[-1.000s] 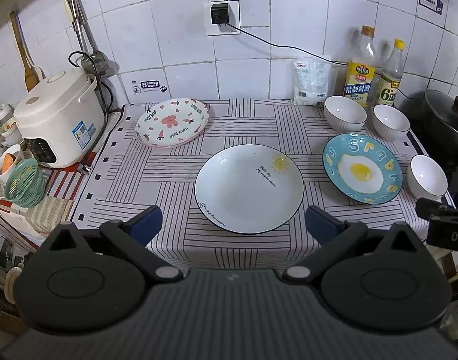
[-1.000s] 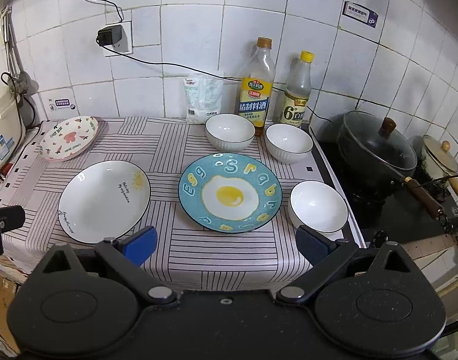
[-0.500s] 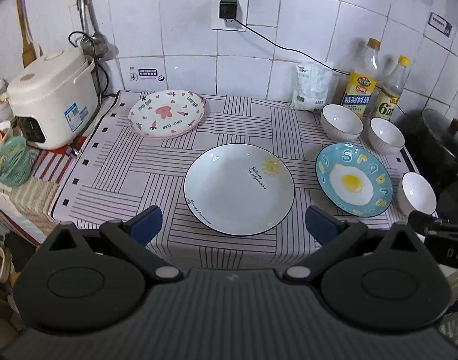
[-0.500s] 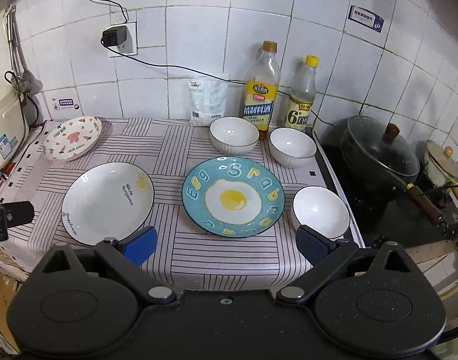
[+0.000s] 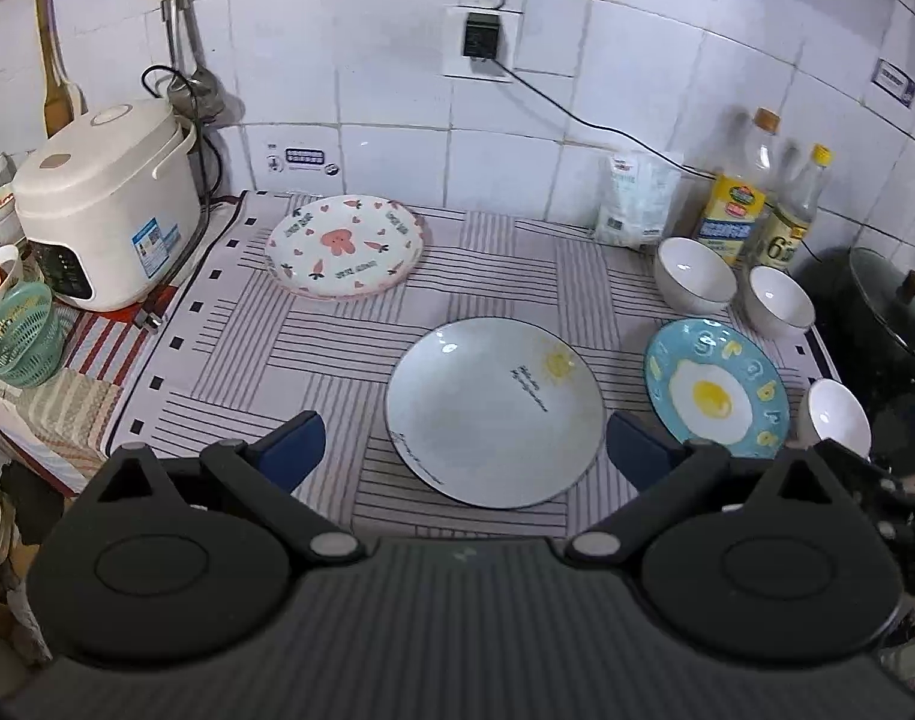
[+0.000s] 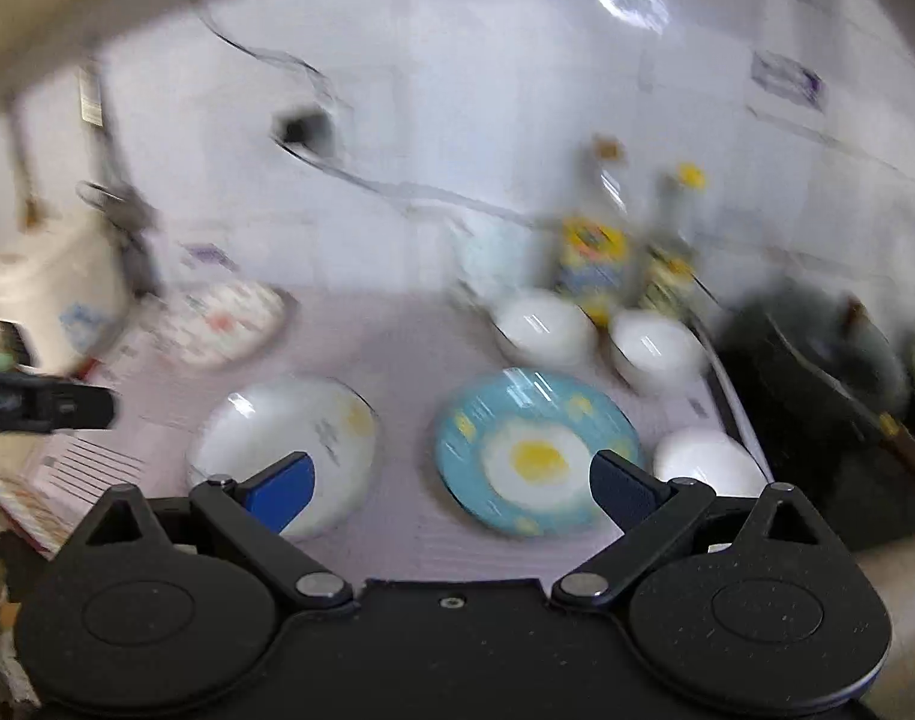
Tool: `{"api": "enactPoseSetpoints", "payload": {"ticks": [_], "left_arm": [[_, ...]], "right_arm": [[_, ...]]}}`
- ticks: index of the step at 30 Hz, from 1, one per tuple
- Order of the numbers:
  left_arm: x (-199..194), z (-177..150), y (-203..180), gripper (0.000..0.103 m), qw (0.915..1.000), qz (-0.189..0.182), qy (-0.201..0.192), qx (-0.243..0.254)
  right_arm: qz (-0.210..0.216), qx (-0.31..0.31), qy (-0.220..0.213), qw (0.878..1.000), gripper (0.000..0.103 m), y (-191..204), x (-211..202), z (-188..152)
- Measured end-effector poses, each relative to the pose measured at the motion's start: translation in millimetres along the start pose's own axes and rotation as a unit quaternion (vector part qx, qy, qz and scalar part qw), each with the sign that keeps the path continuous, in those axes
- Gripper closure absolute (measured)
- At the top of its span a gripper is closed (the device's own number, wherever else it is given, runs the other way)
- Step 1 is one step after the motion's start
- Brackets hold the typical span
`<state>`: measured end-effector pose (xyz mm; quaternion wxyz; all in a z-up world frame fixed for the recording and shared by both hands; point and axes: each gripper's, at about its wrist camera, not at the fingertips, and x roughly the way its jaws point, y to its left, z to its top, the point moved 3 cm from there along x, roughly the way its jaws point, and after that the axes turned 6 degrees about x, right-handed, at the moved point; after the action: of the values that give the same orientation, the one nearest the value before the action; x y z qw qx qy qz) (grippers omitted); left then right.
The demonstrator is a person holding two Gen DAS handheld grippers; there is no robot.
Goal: Organize plates and bowls
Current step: 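Reach both grippers to the white sun plate rim and close them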
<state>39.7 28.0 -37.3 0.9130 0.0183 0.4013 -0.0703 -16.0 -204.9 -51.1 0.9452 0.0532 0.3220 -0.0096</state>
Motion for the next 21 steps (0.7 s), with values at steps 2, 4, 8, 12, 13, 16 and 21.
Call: {"api": "enactPoseSetpoints", "payload": {"ticks": [2,4,8,12,13,16,21], "left_arm": [[6,4,7,0.003,1.0000,-0.001,0.005,-0.003],[14,7,13,0.003,0.9999,-0.001,0.012,-0.002],[41,5,19,0.007,0.9994,0.001,0.032,0.008],[74,-2,24,0.007,0.9981,-0.015,0.059,0.000],[83,-5,26,0.007,0.9976,-0.013,0.068,-0.007],[110,-12,30,0.009,0.9959,-0.017,0.087,-0.019],[157,-19,36,0.020,0.9952,-0.027,0.093,0.006]], "right_arm": [[0.028,-0.029,-0.025,0.999,0.003,5,4,2],[0.045,-0.046,-0.030,0.997,0.003,7,13,2],[0.095,-0.043,-0.004,0.995,0.008,10,48,-4],[0.136,-0.031,0.036,0.990,0.014,14,85,-17],[0.147,-0.031,0.035,0.988,0.014,17,89,-20],[0.167,-0.033,0.039,0.985,0.016,22,112,-32],[0.181,-0.002,0.089,0.980,0.024,25,162,-56]]}}
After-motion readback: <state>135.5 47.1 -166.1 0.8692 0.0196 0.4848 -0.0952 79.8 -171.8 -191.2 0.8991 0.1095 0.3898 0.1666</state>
